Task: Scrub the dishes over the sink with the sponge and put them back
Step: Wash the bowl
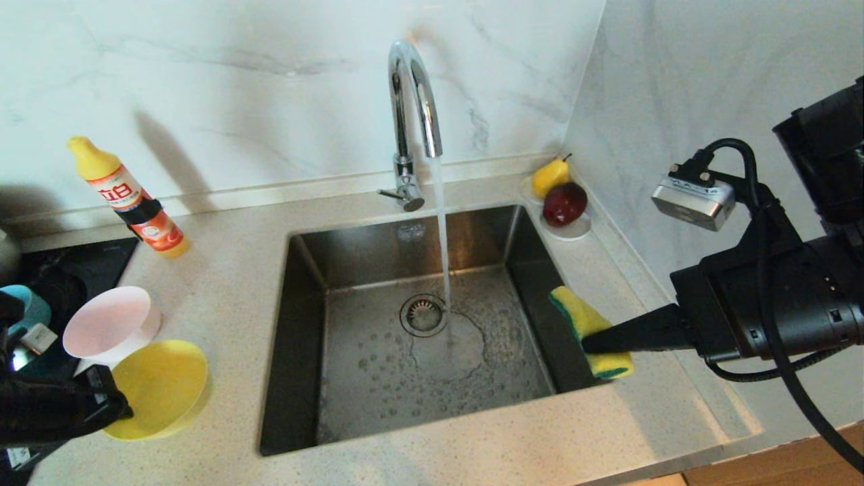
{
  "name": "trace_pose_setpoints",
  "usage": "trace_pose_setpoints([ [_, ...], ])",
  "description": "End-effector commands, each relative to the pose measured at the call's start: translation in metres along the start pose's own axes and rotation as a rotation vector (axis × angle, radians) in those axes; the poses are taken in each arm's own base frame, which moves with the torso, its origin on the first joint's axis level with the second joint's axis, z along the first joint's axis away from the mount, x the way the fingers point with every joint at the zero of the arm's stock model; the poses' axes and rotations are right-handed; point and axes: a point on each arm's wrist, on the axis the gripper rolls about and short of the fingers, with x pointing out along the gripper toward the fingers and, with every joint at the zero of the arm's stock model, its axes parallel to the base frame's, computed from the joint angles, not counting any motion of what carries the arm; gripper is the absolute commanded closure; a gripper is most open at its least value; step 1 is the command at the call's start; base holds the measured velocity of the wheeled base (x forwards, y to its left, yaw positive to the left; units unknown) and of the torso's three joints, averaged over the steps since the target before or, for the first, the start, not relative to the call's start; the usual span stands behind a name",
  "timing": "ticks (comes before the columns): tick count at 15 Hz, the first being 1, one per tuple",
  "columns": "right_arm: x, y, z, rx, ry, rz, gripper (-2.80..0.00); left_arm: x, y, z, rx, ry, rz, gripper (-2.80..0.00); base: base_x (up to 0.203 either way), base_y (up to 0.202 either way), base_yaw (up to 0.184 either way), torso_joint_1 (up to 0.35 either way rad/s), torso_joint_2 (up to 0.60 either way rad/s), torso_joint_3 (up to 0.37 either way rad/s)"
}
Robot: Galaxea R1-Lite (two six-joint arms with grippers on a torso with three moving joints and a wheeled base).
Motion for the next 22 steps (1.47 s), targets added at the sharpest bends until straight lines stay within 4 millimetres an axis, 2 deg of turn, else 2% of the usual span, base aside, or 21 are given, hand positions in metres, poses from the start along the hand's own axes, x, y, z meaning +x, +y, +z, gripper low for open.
trace_pose_setpoints([
  [1,0.002,0.000,0.000,0.004,0.008,0.002,0.00,-0.023,-0.020,0.016,0.011,-0.060,-0.070,0.00,0.000,0.000,0.000,0.000,0.00,0.000],
  [3,0.001,0.001,-0.001,0.000,0.009,0.005,0.00,-0.035,-0.049,0.029,0.003,-0.057,-0.132,0.00,0.000,0.000,0.000,0.000,0.00,0.000],
  [5,0.001,0.001,-0.002,0.001,0.010,0.004,0.00,-0.034,-0.082,0.031,0.038,-0.011,-0.179,0.00,0.000,0.000,0.000,0.000,0.00,0.000],
  [9,0.001,-0.001,-0.007,0.002,0.024,-0.001,0.00,0.012,-0.145,0.018,0.092,0.039,-0.075,0.00,0.000,0.000,0.000,0.000,0.00,0.000],
  [13,0.002,-0.001,-0.007,-0.002,0.024,-0.001,0.00,0.041,-0.196,0.006,0.121,0.073,-0.090,0.00,0.000,0.000,0.000,0.000,0.00,0.000],
  [19,0.001,-0.001,-0.007,-0.016,0.026,0.000,0.00,0.066,-0.254,-0.021,0.124,0.145,-0.140,0.00,0.000,0.000,0.000,0.000,0.00,0.000],
  [22,0.000,-0.001,-0.008,-0.018,0.023,0.001,0.00,0.072,-0.277,-0.025,0.108,0.129,-0.172,0.00,0.000,0.000,0.000,0.000,0.00,0.000],
])
